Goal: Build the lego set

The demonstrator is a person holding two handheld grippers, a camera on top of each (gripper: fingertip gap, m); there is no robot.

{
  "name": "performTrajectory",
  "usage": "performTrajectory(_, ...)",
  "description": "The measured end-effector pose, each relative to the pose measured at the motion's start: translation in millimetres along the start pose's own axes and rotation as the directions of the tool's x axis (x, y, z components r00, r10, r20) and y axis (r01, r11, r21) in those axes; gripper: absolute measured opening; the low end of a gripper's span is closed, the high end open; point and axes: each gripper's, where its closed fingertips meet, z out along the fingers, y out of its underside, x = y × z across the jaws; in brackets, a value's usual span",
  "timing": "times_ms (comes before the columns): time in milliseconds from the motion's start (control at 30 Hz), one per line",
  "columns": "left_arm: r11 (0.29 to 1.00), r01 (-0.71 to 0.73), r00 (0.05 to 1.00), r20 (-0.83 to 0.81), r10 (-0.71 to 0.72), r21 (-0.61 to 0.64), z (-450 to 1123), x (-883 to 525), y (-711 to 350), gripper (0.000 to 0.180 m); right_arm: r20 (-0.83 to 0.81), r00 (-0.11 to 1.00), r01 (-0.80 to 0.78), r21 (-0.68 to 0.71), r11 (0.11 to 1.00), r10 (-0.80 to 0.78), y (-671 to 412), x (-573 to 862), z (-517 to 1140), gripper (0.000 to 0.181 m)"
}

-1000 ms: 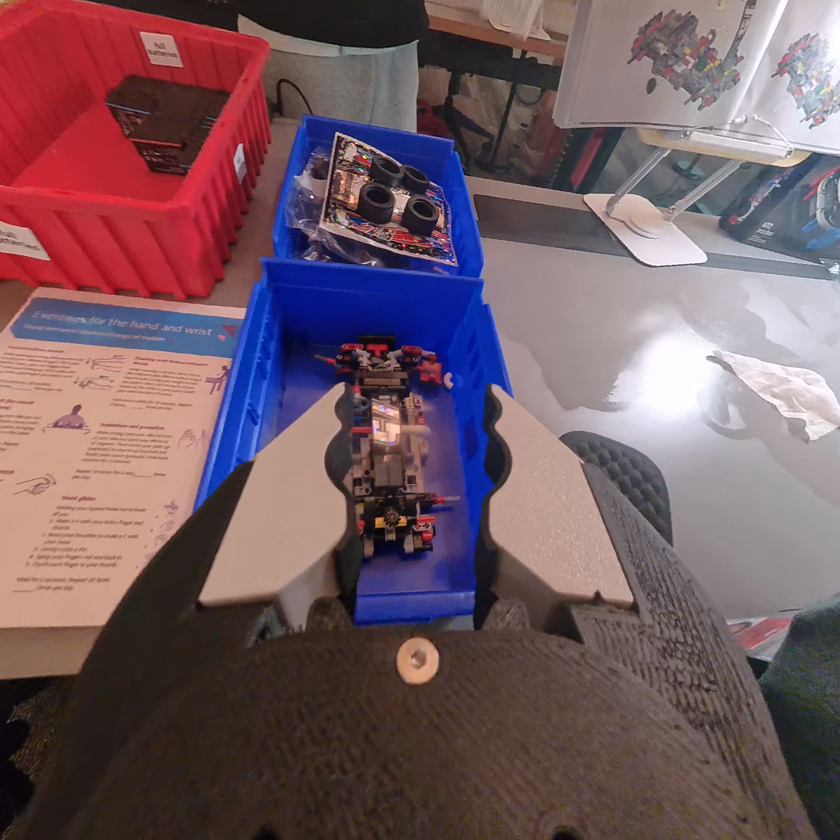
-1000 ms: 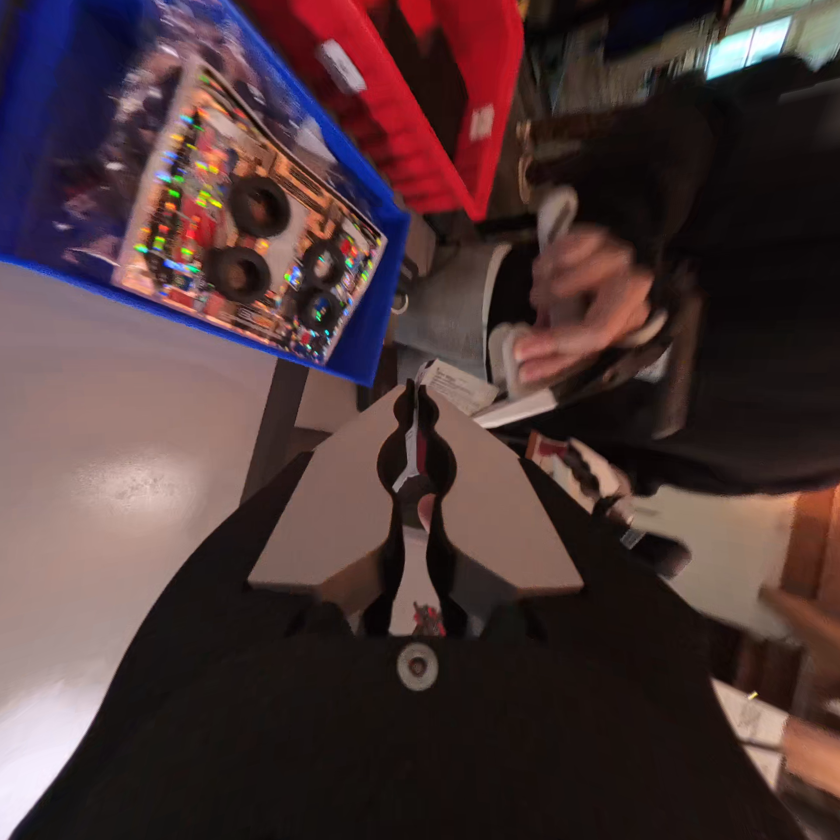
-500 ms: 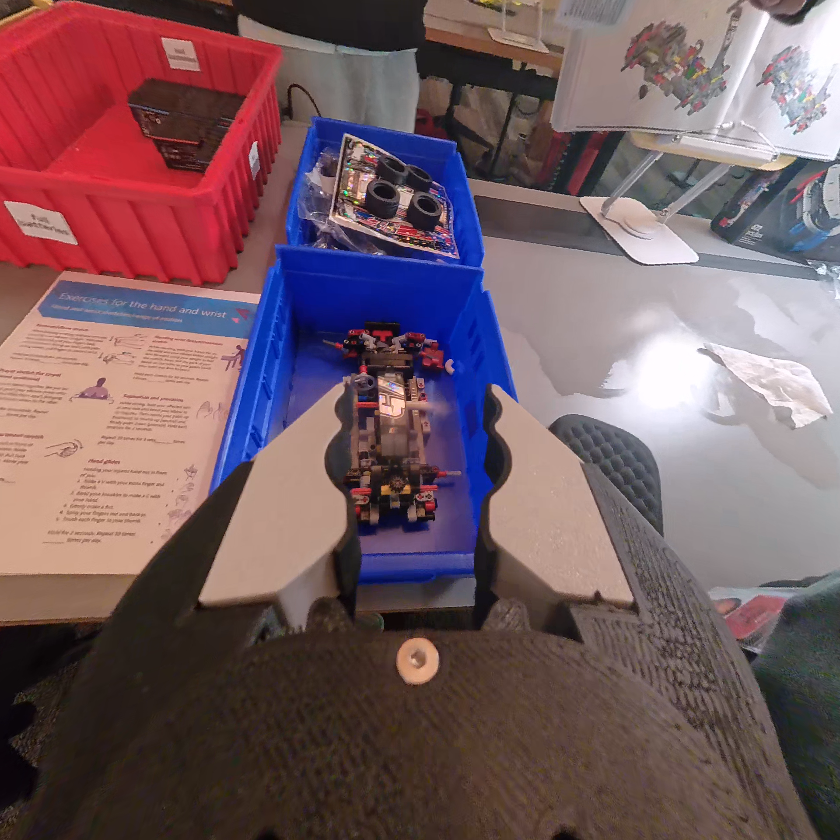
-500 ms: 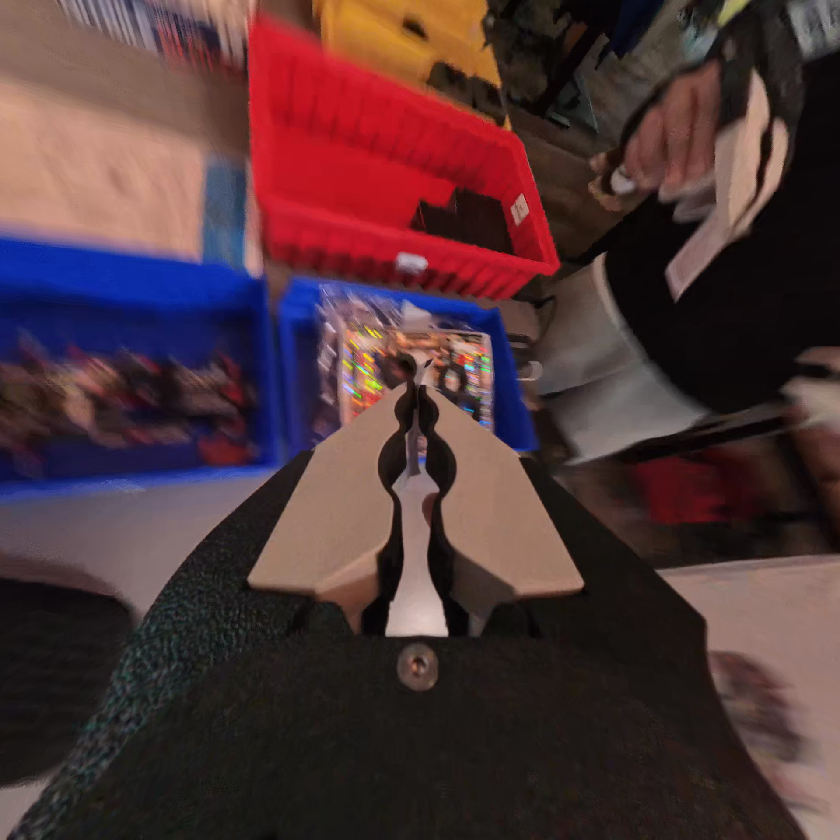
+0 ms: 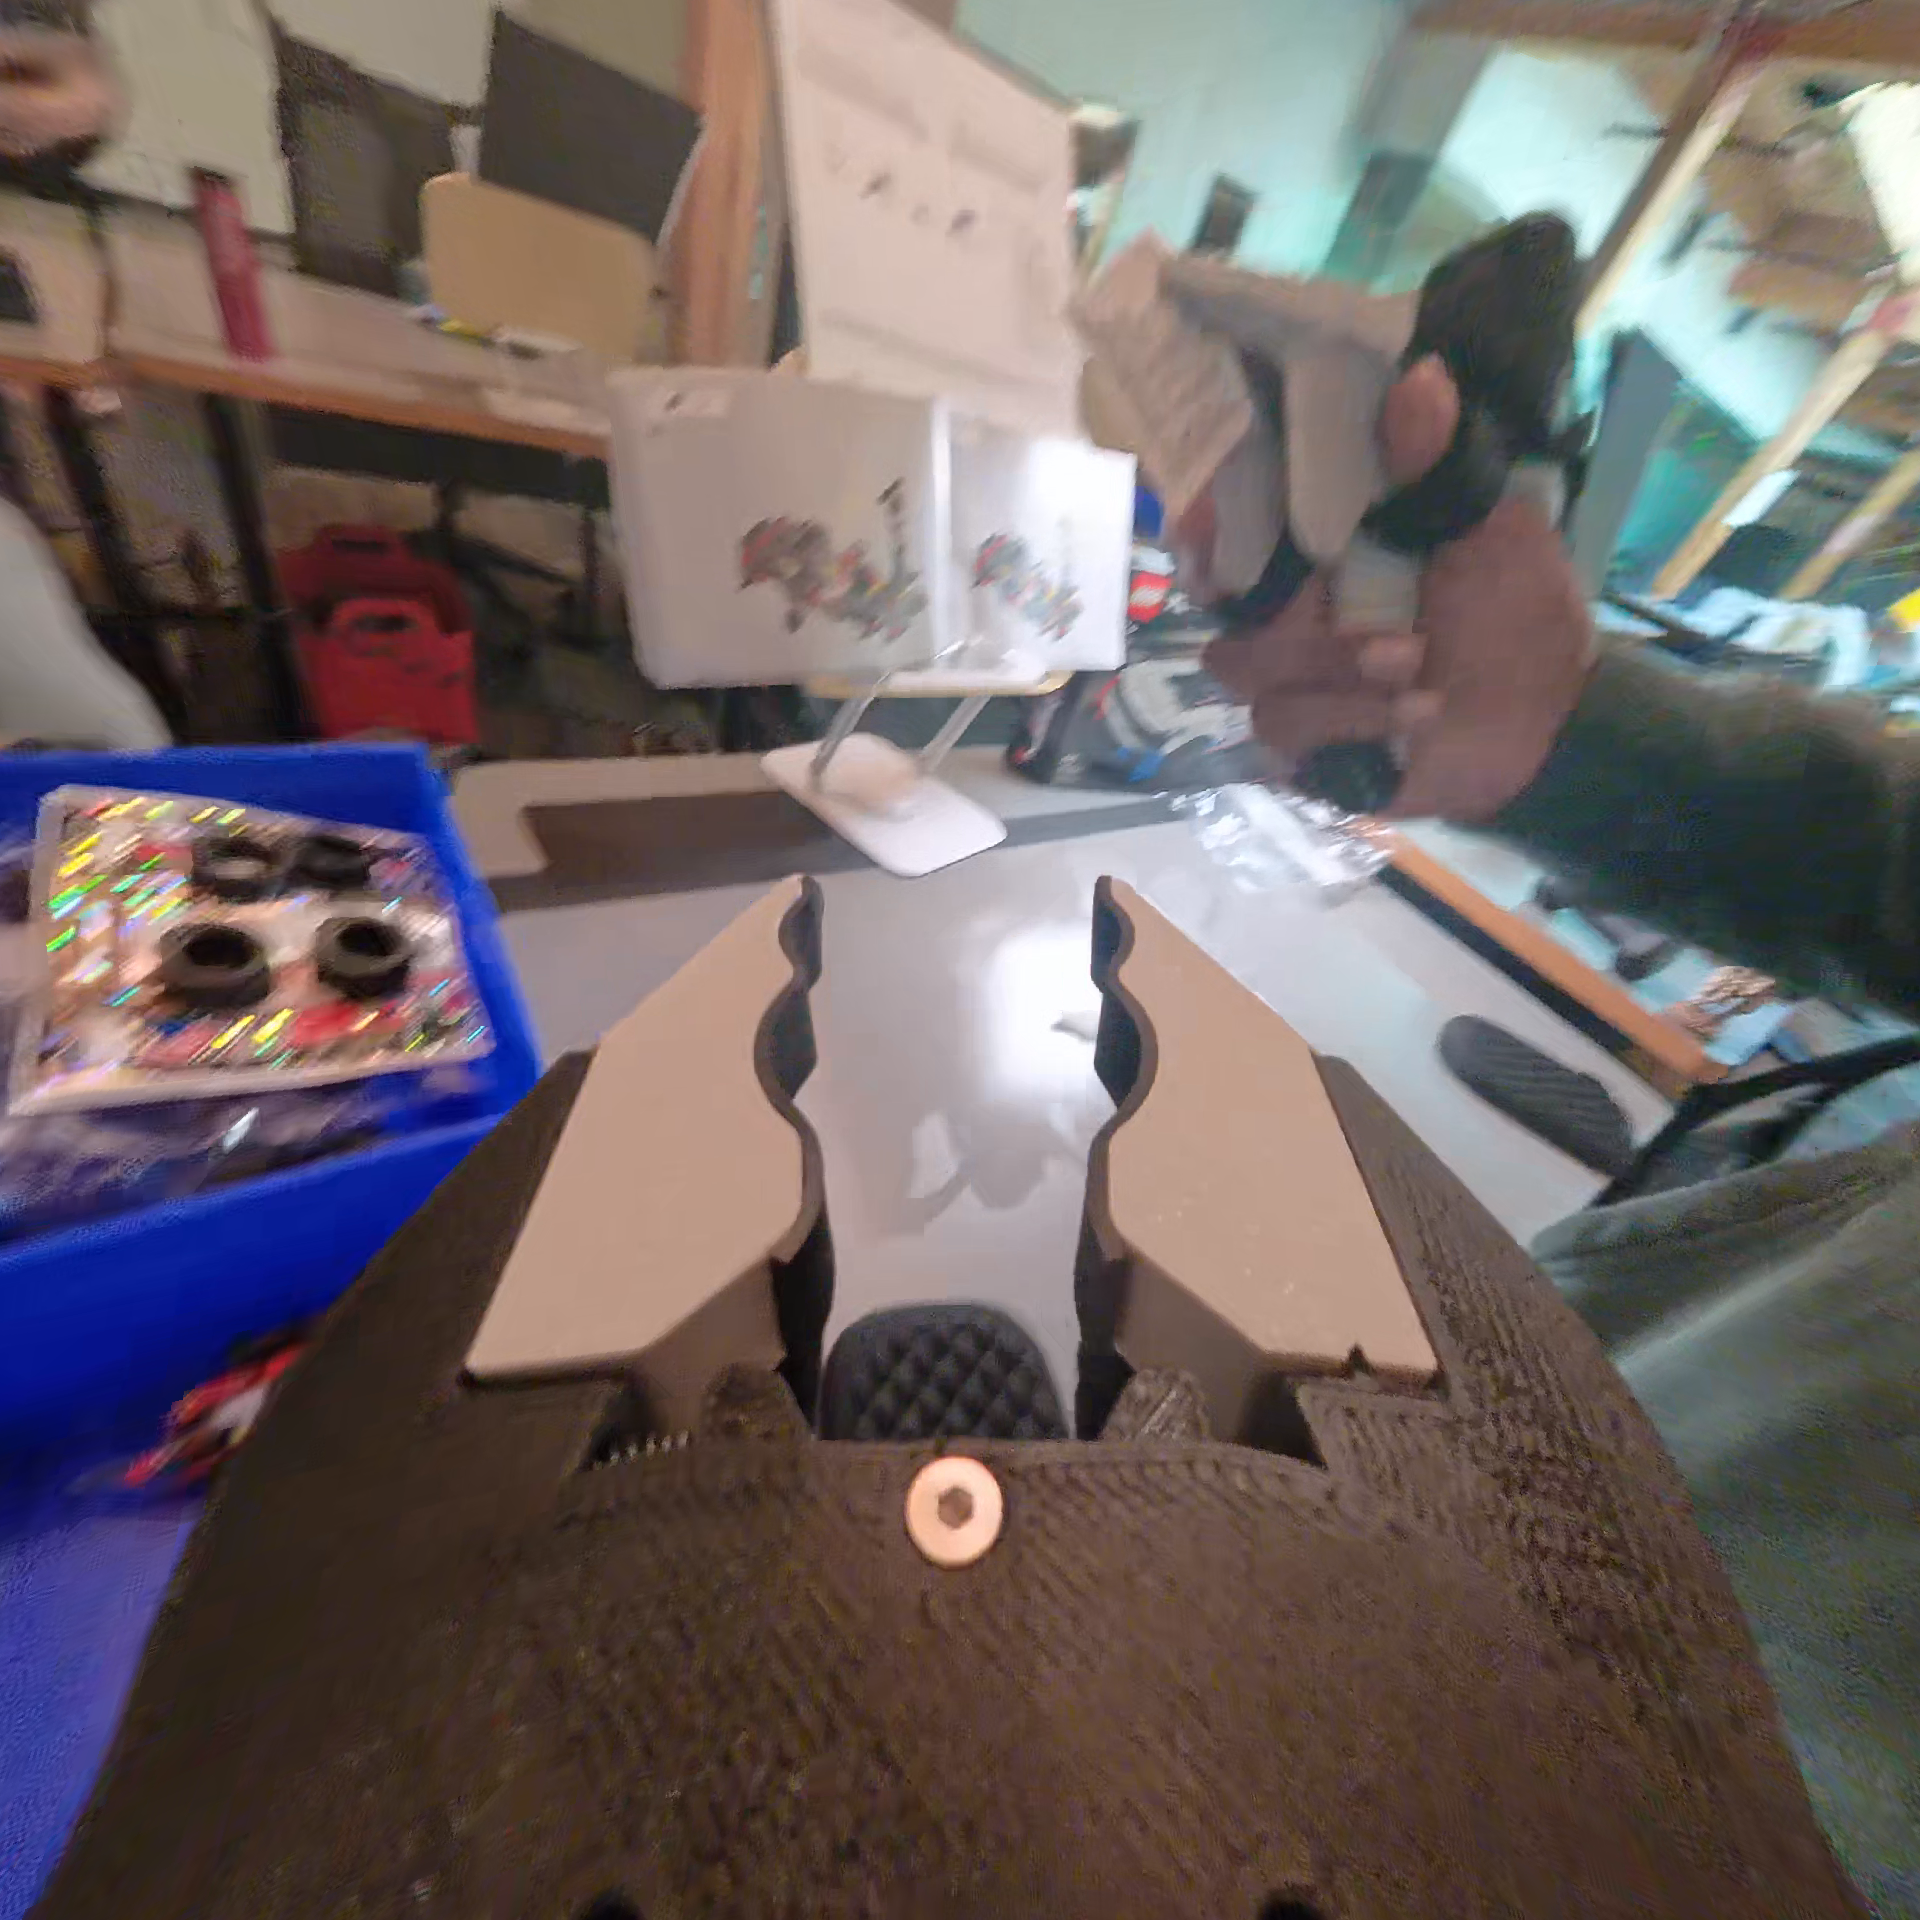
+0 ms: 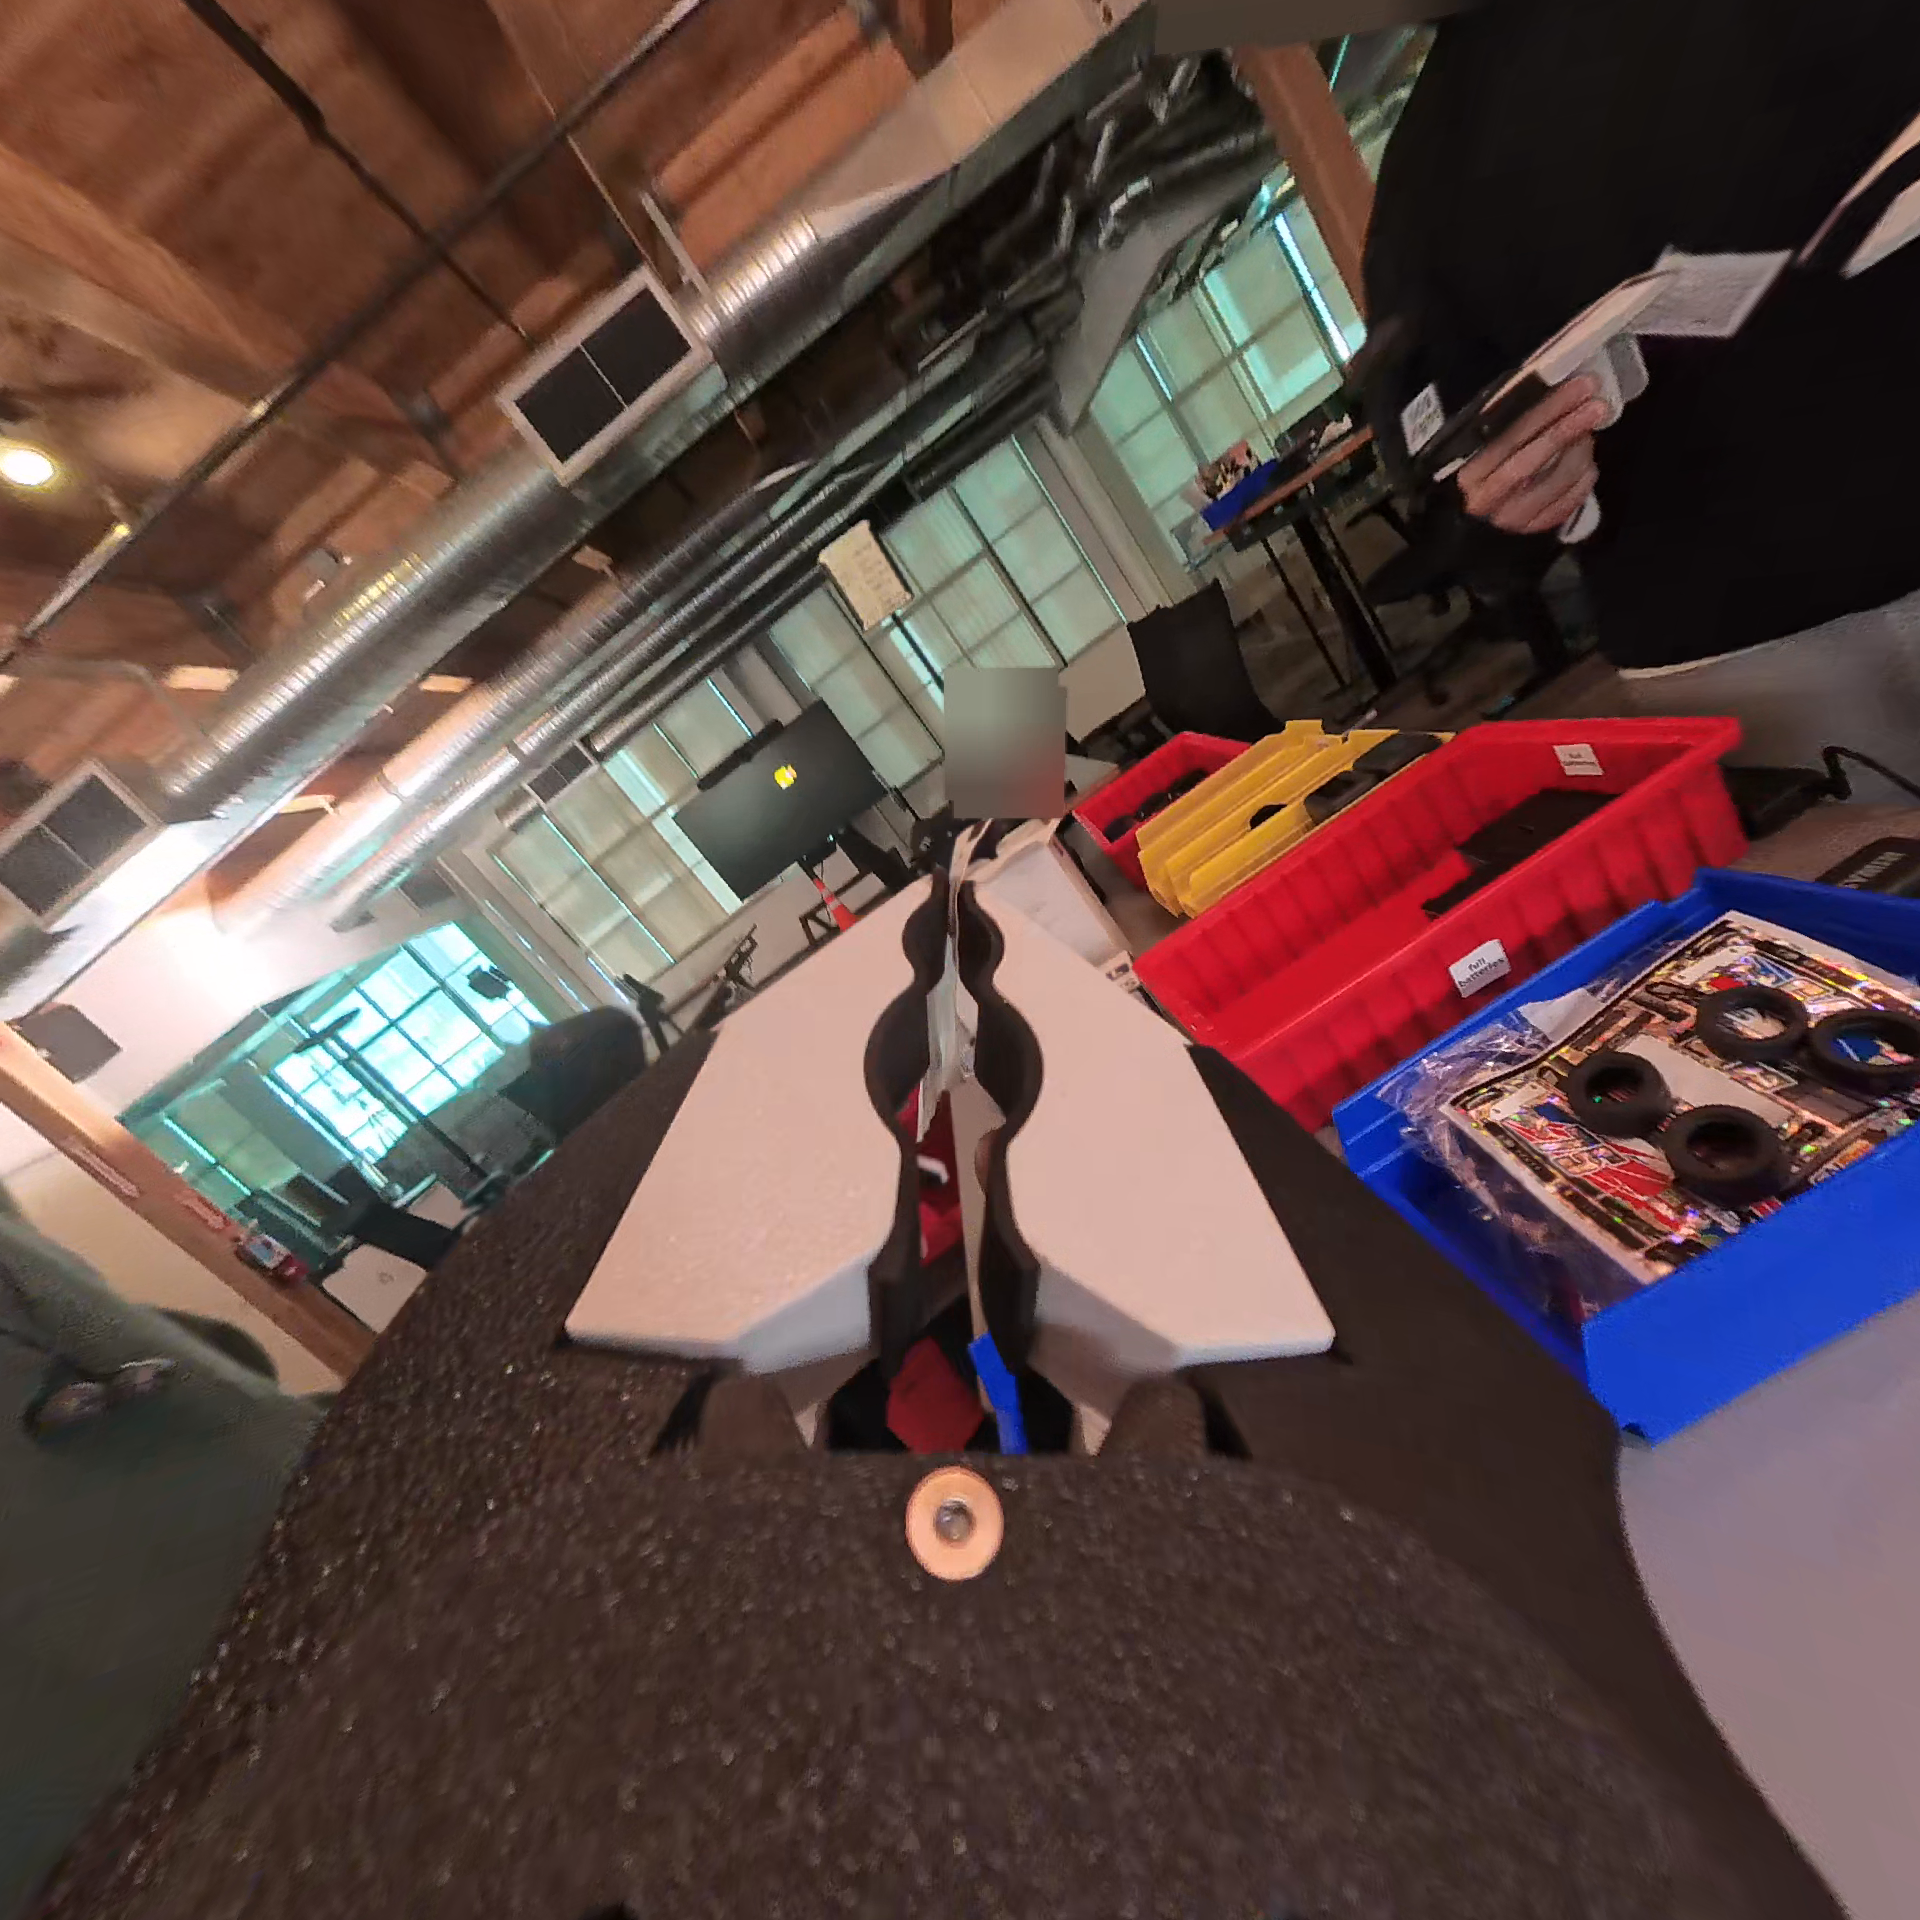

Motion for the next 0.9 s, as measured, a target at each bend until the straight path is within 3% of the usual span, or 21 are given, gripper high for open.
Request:
performTrajectory(367, 0.985, 0.173, 0.881, -0.450, -0.143, 0.025, 91.1, 149.9, -56.9, 0.037, 0.097, 0.992, -0.097, 0.180, 0.979, 0.080, 3.8, -45.6, -106.3, 0.000)
performTrajectory(500, 0.989, 0.147, 0.888, -0.441, -0.129, 0.005, 110.7, 179.1, -44.9, 0.001, 0.128, 0.987, -0.121, 0.192, 0.974, 0.097, 7.3, -49.6, -139.1, 0.000)
performTrajectory(533, 0.991, 0.134, 0.890, -0.439, -0.126, -0.012, 113.1, 184.6, -39.8, 0.000, 0.129, 0.987, -0.116, 0.185, 0.976, 0.093, 9.2, -48.8, -146.5, 0.000)
performTrajectory(633, 0.995, 0.077, 0.914, -0.395, -0.096, -0.063, 118.6, 190.5, -21.9, 0.000, 0.085, 0.994, -0.080, 0.130, 0.988, 0.069, 21.5, -36.2, -166.7, 0.007)
performTrajectory(700, 0.995, 0.055, 0.938, -0.338, -0.079, -0.081, 118.2, 183.5, -14.9, 0.000, 0.008, 0.999, -0.050, 0.073, 0.996, 0.050, 33.1, -12.1, -187.9, 0.023)
performTrajectory(800, 0.996, 0.041, 0.970, -0.236, -0.060, -0.084, 108.5, 163.5, -12.2, 0.000, -0.295, 0.954, 0.022, -0.128, 0.991, -0.059, 71.5, 68.6, -246.4, 0.039)
performTrajectory(900, 0.996, 0.043, 0.991, -0.126, -0.053, -0.080, 91.6, 140.5, -10.3, 0.000, -0.585, 0.783, -0.067, -0.420, 0.905, -0.213, 129.2, 164.7, -335.1, 0.059)
